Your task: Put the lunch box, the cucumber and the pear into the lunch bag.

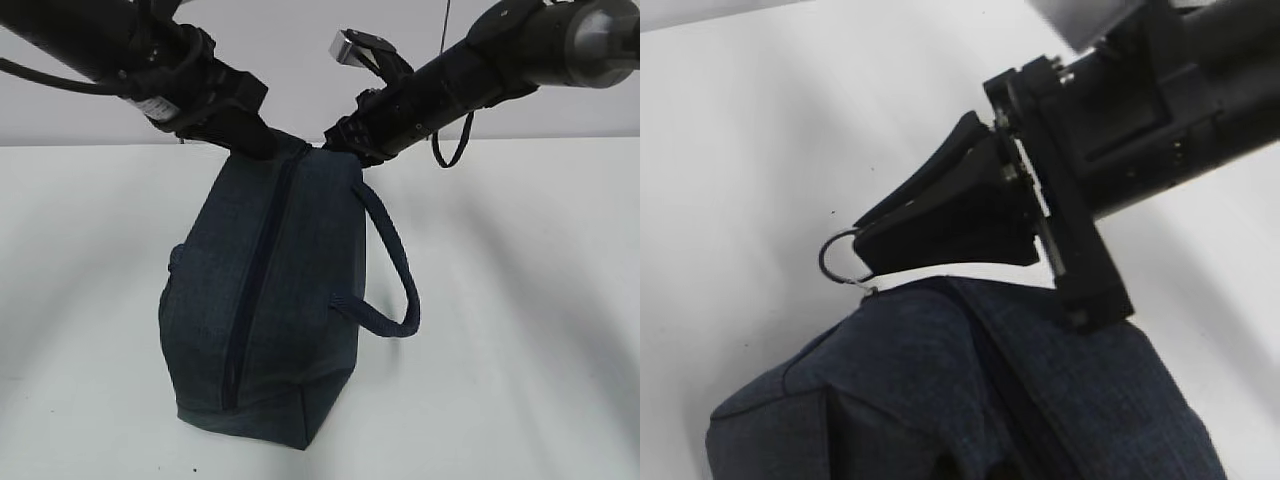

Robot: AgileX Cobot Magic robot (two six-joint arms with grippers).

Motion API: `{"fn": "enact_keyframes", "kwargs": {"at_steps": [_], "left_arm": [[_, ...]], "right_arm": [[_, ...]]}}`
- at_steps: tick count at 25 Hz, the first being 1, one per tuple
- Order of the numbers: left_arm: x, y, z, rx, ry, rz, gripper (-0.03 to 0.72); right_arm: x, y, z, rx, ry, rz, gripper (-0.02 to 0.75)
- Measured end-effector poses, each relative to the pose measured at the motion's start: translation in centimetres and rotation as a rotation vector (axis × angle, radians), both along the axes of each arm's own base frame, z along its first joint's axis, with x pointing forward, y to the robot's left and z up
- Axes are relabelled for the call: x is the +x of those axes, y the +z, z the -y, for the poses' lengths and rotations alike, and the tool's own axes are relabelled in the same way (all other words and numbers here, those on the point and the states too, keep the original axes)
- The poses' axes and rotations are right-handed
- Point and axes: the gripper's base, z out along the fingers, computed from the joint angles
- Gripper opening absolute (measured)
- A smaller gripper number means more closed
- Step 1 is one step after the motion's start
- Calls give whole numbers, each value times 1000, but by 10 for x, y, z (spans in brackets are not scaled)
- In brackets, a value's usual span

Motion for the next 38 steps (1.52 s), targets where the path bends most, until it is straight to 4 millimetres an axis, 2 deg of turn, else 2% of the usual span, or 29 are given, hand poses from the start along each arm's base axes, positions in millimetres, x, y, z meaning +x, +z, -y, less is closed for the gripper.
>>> {"fn": "enact_keyframes", "kwargs": {"at_steps": [4, 13, 15, 19, 21, 26, 30, 33, 38], "left_arm": [[-2, 6, -1, -3, -7, 21, 3], [-1, 5, -1, -13, -3, 22, 3], [0, 5, 0, -25, 0, 15, 3], [0, 5, 1, -36, 4, 14, 3], [1, 5, 0, -38, 11, 24, 3], [4, 5, -1, -18, 23, 58, 3], [7, 2, -1, -8, 31, 67, 8], [9, -1, -1, -6, 38, 70, 57], [14, -2, -5, 45, 48, 133, 265]], "right_arm": [[1, -2, -1, 11, -8, -12, 6], [3, 0, 0, 2, -14, -10, 11], [6, 5, 0, -8, -10, 16, 63], [12, 15, -1, -21, 11, 58, 291], [13, 22, -1, -27, 25, 72, 366], [13, 33, 8, -145, -26, 50, 410], [4, 55, 21, -253, -83, 36, 411], [-6, 74, 28, -292, -123, 22, 412], [-26, 104, 39, -357, -187, -28, 412]]}}
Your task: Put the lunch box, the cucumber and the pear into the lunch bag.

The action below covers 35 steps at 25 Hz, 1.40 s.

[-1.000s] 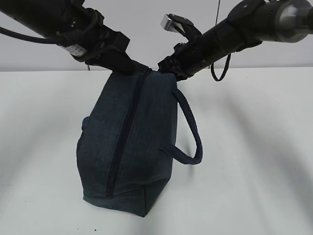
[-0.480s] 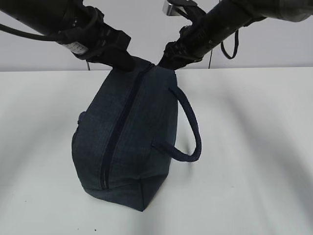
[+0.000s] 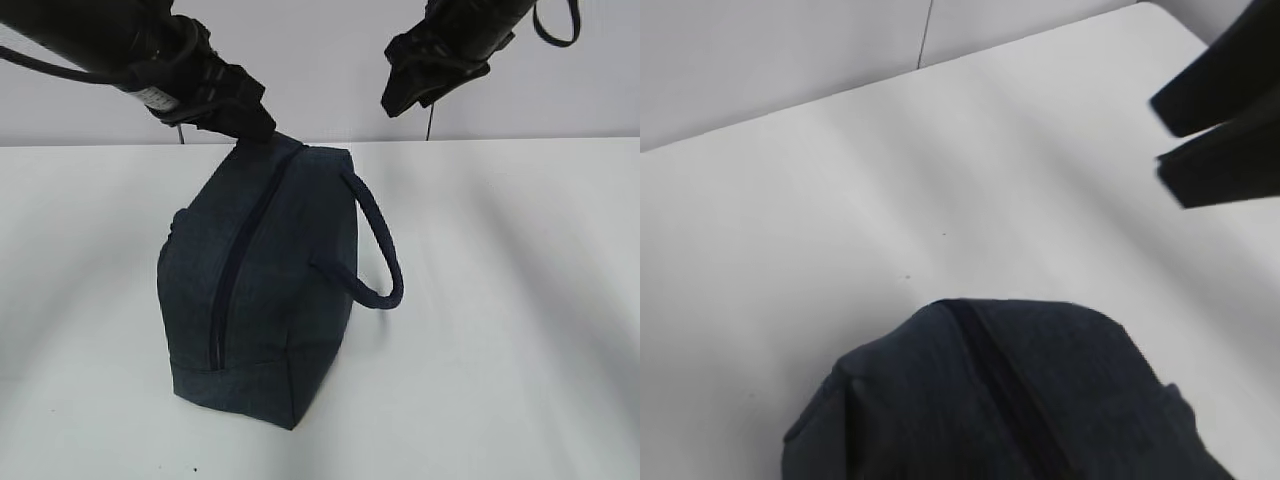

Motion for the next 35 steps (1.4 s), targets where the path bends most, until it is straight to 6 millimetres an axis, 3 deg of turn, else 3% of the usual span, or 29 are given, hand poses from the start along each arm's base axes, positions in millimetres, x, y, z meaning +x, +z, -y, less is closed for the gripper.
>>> {"fn": "enact_keyframes", "kwargs": {"at_steps": [3, 8, 14, 22, 29, 35], "left_arm": [[0, -1, -4, 63, -15, 25, 340], [-9, 15, -13, 134, -23, 75, 363], [-37, 57, -37, 212, 71, 133, 365], [-79, 85, -70, 333, 241, 21, 365], [-118, 115, -100, 411, 392, 25, 365], [-157, 134, -117, 360, 439, 101, 365]], "right_arm": [[-11, 13, 5, -25, -20, -27, 412], [-22, 28, 9, -22, -66, -40, 412], [-30, 43, 15, -35, -134, -26, 411], [-59, 86, 25, -26, -186, 69, 356], [-121, 134, 41, 8, -244, 166, 353], [-201, 159, 59, 52, -266, 238, 353]]}}
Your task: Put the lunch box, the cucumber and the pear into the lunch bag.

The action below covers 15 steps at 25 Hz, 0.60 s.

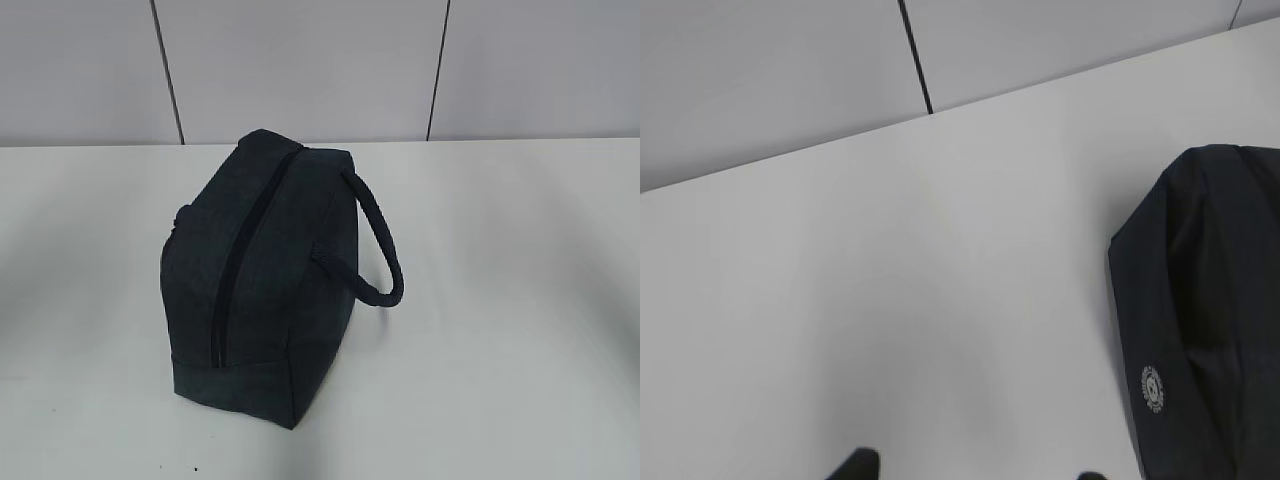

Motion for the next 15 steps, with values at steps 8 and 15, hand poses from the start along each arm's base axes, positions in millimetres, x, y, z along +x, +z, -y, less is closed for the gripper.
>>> {"fn": "enact_keyframes", "kwargs": {"at_steps": [8, 15], "left_arm": [[-79, -6, -29, -101, 30, 81, 365], [-153, -52, -51, -208, -2, 118, 365]], "right_arm": [[-111, -21, 24, 12, 1, 56, 352], [-191, -73, 44, 6, -9, 114, 352]]}}
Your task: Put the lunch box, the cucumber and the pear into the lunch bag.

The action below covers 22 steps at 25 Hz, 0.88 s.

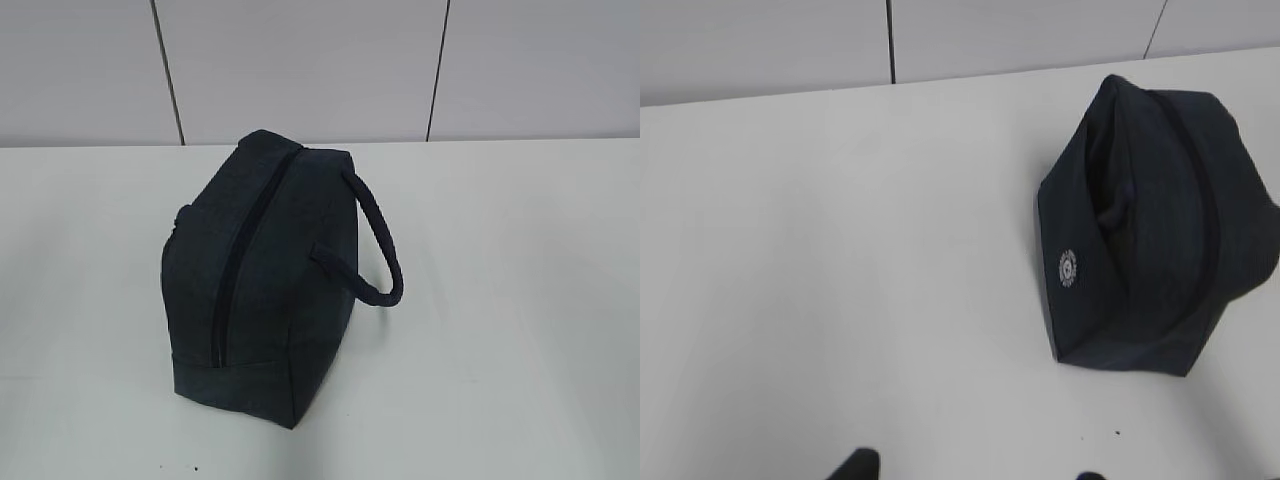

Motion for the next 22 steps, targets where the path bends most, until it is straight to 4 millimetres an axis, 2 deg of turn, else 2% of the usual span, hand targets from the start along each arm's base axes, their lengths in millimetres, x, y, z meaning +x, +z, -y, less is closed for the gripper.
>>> {"fn": "enact_keyframes", "kwargs": {"at_steps": [6, 12, 17, 22], "left_arm": [[-41, -57, -16, -23, -1, 49, 365], [-62, -97, -24, -64, -8, 125, 365], [-62, -98, -20, -68, -51, 147, 365], [-56, -99, -16, -75, -87, 201, 364]], "right_arm": [[-44, -45, 11, -6, 3, 71, 377], [-61, -90, 15, -12, 2, 86, 394], [-66, -122, 19, -38, -14, 85, 396], [-64, -127, 20, -63, -25, 77, 396]]}}
